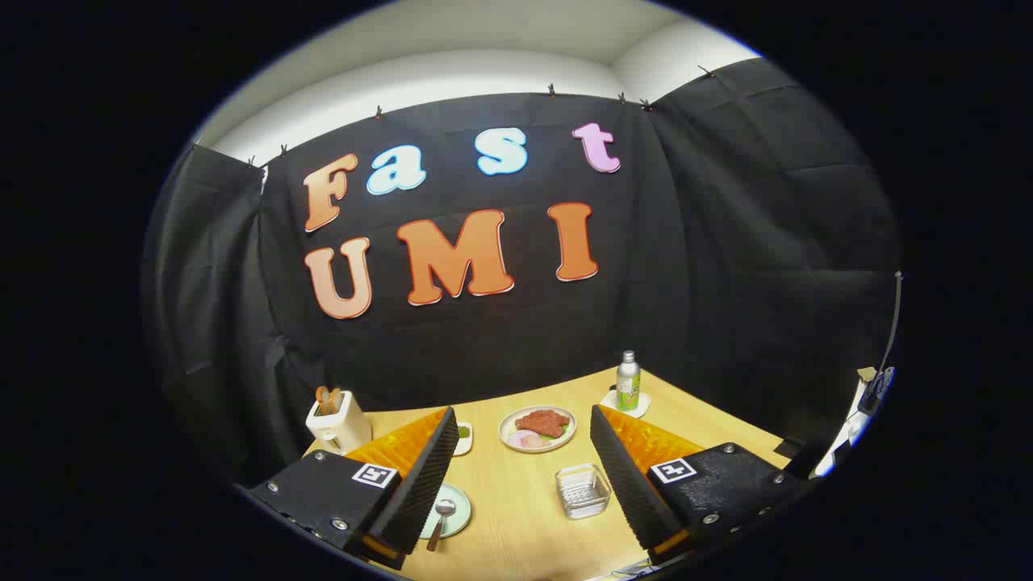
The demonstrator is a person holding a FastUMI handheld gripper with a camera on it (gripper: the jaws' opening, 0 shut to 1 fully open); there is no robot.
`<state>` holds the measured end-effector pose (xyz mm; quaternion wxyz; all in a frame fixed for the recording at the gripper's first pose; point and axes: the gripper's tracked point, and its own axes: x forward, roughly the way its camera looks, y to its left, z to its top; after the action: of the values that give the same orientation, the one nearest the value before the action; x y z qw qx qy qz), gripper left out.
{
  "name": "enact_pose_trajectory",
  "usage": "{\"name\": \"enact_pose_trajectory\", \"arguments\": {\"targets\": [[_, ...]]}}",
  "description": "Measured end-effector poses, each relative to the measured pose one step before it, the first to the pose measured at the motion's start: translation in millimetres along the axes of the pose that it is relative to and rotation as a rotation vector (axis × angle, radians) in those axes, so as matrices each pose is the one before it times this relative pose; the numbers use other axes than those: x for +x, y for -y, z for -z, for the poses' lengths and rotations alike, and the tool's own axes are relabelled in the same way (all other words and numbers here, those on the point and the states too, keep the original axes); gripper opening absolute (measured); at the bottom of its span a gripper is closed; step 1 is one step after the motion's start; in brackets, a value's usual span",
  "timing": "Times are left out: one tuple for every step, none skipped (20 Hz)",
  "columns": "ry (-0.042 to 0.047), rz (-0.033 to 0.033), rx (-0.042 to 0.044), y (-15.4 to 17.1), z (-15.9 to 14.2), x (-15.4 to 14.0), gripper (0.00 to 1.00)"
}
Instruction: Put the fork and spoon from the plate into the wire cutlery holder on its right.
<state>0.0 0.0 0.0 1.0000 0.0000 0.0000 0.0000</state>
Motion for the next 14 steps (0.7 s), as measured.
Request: {"name": "enact_pose_trajectory", "arguments": {"targets": [[-0.02126,-0.00863,0.00281,-3.49,3.96,2.94,0.98],[-0.01981,-0.00573,0.00133,-3.07,3.77,1.32,0.98],[-0.01646,-0.00579,-0.00259,-3.68,2.81,1.97,0.98],[-0.0166,-0.00489,-0.00629,-3.28,2.69,1.55,0.98],[-0.02345,-0.00712,-0.01152,-4.57,3.41,0.29,0.98],[-0.01409,-0.0109,-0.01729,-5.89,1.72,-0.36,0.98],[0.00214,-0.00489,-0.02464,-4.54,-1.16,-0.43,0.98],[0.00224,-0.00032,-0.02751,-3.08,-1.09,0.33,0.98],[-0.00251,-0.00391,-0.02126,-5.38,-0.09,0.58,0.98],[-0.00577,-0.01091,-0.01032,-6.79,1.25,1.13,0.98],[-0.00938,-0.01157,-0.0062,-5.74,3.0,-1.13,0.98],[-0.01282,-0.0078,-0.00654,-5.0,1.95,1.7,0.98],[-0.0082,-0.0061,-0.00707,-4.31,0.41,0.51,0.98],[-0.00939,-0.00175,-0.00841,-3.43,1.24,2.69,0.98]]}}
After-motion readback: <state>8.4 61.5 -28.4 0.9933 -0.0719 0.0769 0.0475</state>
